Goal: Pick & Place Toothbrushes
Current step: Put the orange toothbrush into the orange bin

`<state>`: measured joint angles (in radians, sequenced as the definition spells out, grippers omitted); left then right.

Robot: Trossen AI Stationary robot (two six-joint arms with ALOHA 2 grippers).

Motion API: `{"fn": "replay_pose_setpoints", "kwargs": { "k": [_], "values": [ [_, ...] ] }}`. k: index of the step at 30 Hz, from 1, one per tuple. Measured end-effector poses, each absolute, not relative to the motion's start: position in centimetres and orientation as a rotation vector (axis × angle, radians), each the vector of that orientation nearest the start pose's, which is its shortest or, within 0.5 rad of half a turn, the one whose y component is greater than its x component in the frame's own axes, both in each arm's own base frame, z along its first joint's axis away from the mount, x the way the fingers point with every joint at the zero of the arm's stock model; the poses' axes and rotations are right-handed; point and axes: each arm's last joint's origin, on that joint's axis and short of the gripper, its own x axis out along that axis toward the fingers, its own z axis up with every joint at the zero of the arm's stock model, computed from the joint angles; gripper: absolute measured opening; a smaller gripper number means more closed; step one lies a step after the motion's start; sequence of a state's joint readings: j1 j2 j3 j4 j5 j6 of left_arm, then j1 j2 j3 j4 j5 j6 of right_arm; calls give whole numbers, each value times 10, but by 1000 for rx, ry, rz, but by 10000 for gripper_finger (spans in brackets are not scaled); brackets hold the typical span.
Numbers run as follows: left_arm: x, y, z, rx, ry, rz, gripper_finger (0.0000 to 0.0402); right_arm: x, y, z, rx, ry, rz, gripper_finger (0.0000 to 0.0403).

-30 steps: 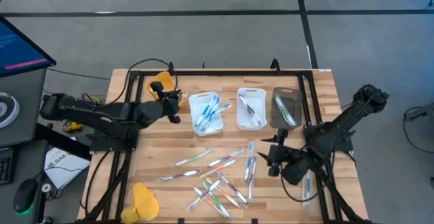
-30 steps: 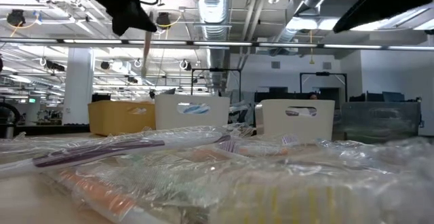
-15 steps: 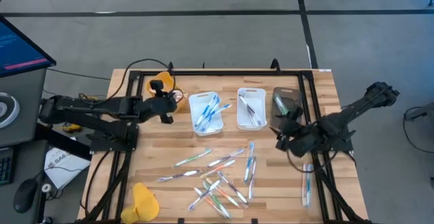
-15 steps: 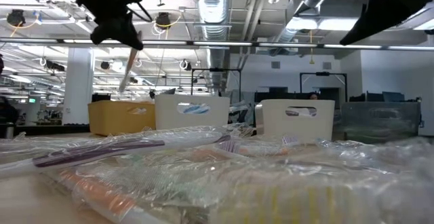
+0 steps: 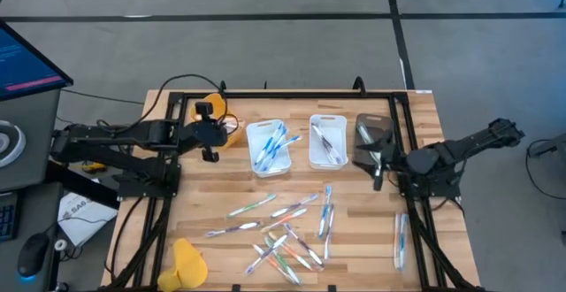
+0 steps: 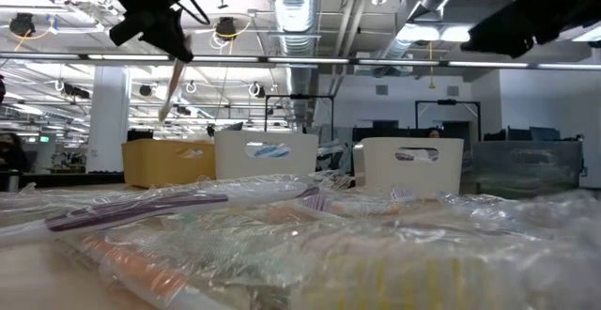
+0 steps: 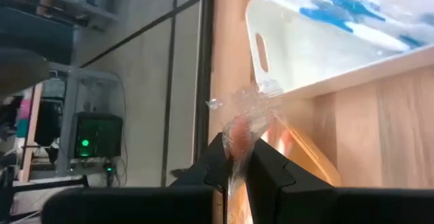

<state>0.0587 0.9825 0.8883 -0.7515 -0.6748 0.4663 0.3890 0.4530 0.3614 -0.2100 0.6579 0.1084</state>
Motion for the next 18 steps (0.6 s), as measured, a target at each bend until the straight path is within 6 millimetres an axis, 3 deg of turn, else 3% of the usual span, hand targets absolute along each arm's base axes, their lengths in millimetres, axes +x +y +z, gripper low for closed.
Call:
{"fn": "replay_pose_setpoints", "kwargs": {
  "k": [3, 12, 18],
  "values": [
    [182, 33, 290, 674, 1013, 502, 18, 116, 30, 231, -54, 185, -191, 234],
    [177, 52, 285, 585, 1076, 500, 22, 117, 30, 221, -57, 209, -187, 234],
    [184, 62, 274, 587, 1153, 493, 22, 121, 32, 216, -54, 243, -189, 234]
  ]
}}
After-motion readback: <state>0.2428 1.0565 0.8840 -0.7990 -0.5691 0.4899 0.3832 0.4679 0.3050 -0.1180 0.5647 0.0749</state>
